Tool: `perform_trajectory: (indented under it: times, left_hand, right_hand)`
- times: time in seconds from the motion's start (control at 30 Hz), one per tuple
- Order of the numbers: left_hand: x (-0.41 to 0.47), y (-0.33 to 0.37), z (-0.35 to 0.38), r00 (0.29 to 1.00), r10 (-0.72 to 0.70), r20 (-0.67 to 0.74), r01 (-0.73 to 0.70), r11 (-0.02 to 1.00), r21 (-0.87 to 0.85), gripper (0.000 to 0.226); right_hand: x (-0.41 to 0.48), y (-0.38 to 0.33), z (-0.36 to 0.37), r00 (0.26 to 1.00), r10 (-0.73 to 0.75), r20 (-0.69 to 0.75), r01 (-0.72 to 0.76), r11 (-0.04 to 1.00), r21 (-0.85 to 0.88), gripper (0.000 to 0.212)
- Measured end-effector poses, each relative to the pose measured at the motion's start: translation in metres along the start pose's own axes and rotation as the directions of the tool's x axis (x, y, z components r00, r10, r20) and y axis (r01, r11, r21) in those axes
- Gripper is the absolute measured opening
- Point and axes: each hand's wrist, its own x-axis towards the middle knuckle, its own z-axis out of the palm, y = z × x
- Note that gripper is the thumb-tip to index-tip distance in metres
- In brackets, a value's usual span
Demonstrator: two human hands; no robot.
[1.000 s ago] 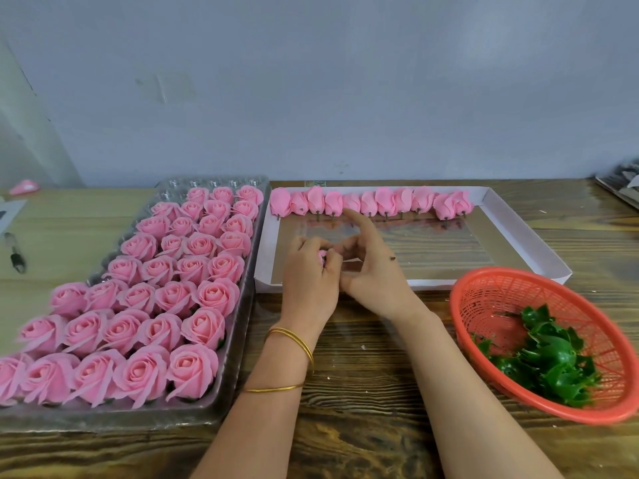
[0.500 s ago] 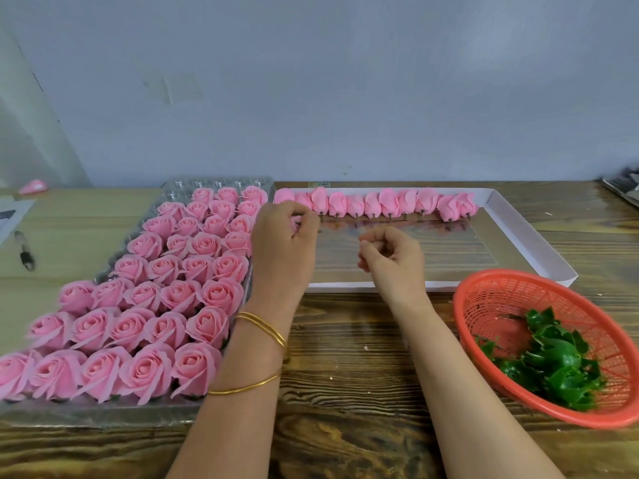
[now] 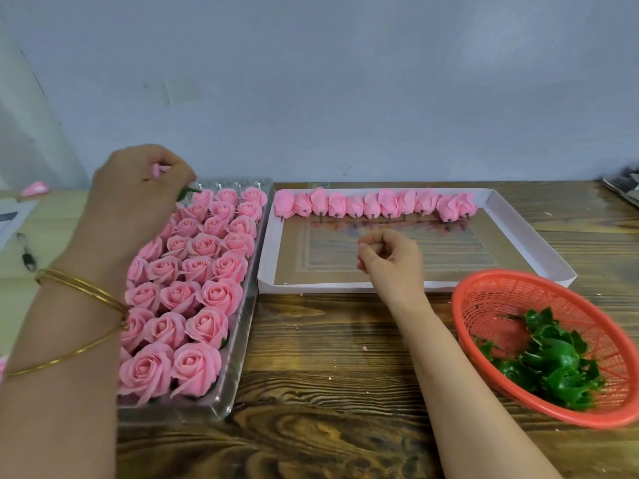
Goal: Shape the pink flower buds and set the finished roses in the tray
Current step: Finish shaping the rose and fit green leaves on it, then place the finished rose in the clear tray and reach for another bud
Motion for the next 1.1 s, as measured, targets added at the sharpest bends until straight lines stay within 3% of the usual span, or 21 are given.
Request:
perform_trajectory:
  times: [0.27,0.4,0.57,0.7,0.93,1.1]
  left_hand:
    - [0.040,-0.081,-0.042,0.978,-0.202,0.060,0.187,0.963,0.196,0.031]
    - [0.054,-0.131,-0.055,0.938,-0.338,0.078,0.287,0.882,0.375,0.013]
    - [0.052,-0.170,-0.061,0.861,-0.497,0.107,0.374,0.762,0.529,0.018]
    - [0.046,-0.182,-0.057,0.832,-0.531,0.163,0.360,0.739,0.570,0.018]
    - [0.039,-0.179,-0.045,0.840,-0.454,0.297,0.202,0.770,0.606,0.030]
    - [0.037,-0.187,-0.042,0.819,-0.476,0.321,0.168,0.733,0.659,0.019]
  right_hand:
    - [-0.001,-0.002,-0.001,1.000,0.006,-0.002,-0.006,1.000,-0.013,0.020]
    - [-0.001,-0.004,0.000,1.000,0.008,-0.001,-0.008,1.000,-0.017,0.020]
    - [-0.002,-0.004,0.000,1.000,0.014,0.005,-0.014,1.000,-0.024,0.019]
    - [-0.002,-0.004,0.000,1.000,0.016,0.007,-0.016,0.999,-0.030,0.018]
    - [-0.004,-0.006,0.000,0.999,0.028,0.015,-0.028,0.999,-0.027,0.017]
    - [-0.004,-0.007,-0.001,0.999,0.026,0.024,-0.025,0.999,-0.039,0.016]
